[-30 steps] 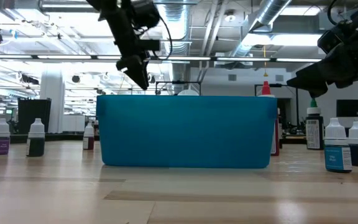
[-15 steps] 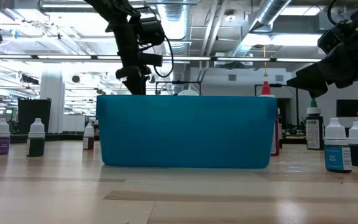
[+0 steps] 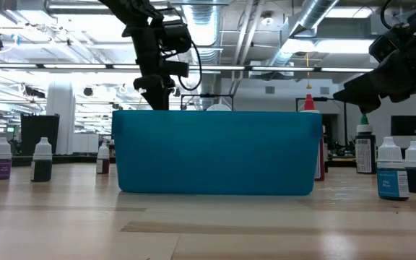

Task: Pick & Place food coloring
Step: Put the large pink food coloring bottle into the blue bin

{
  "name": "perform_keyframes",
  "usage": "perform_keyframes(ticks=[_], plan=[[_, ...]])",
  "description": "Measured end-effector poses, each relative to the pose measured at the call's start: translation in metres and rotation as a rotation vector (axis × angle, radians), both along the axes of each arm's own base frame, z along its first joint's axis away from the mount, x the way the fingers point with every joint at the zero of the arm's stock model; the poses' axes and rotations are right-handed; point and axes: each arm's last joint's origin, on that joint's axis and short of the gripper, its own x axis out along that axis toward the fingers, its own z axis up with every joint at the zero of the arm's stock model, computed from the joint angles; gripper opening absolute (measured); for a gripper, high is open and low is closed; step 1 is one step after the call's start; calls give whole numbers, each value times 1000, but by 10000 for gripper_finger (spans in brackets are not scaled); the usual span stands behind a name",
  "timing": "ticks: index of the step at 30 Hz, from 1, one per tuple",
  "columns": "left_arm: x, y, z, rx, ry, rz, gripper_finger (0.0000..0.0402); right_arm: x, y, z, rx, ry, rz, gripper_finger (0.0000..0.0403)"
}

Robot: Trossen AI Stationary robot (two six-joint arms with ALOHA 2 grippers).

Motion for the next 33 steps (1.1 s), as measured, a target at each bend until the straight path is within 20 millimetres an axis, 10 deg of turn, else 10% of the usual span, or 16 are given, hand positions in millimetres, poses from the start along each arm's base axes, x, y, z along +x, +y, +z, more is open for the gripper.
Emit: perform_keyframes(ticks=[33], plan=[[7, -11, -8, -19, 38, -42, 191, 0, 0, 0, 0, 0, 0, 184]])
